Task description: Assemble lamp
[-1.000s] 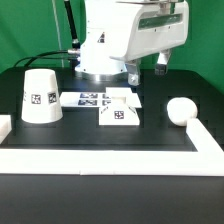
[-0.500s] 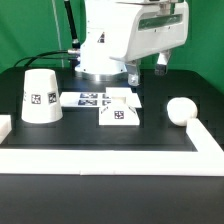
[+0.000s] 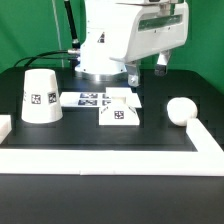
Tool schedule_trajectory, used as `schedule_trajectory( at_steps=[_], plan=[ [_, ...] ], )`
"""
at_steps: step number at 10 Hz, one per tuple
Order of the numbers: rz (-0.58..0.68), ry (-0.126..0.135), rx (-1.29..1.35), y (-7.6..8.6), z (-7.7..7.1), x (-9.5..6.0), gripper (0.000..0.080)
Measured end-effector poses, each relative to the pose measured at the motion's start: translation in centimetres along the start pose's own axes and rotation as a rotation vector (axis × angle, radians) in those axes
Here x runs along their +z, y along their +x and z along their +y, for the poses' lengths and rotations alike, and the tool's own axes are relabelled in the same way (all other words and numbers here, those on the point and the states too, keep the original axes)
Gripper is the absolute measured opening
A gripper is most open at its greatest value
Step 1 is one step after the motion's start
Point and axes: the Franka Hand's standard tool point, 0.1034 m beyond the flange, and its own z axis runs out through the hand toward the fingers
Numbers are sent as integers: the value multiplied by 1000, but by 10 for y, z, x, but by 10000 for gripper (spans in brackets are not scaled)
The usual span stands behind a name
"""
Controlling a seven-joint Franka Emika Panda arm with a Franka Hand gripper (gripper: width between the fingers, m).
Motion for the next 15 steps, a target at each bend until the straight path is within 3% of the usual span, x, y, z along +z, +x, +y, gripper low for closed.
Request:
schedule_trajectory(
  at_steps=[2, 8, 12, 15],
  plan=[
    [0, 1, 28, -1, 0, 0, 699],
    [-9, -12, 201, -60, -12, 20, 699],
    [-6, -10, 458, -57, -14, 20, 699],
    [-10, 10, 738, -65, -24, 27, 699]
  ],
)
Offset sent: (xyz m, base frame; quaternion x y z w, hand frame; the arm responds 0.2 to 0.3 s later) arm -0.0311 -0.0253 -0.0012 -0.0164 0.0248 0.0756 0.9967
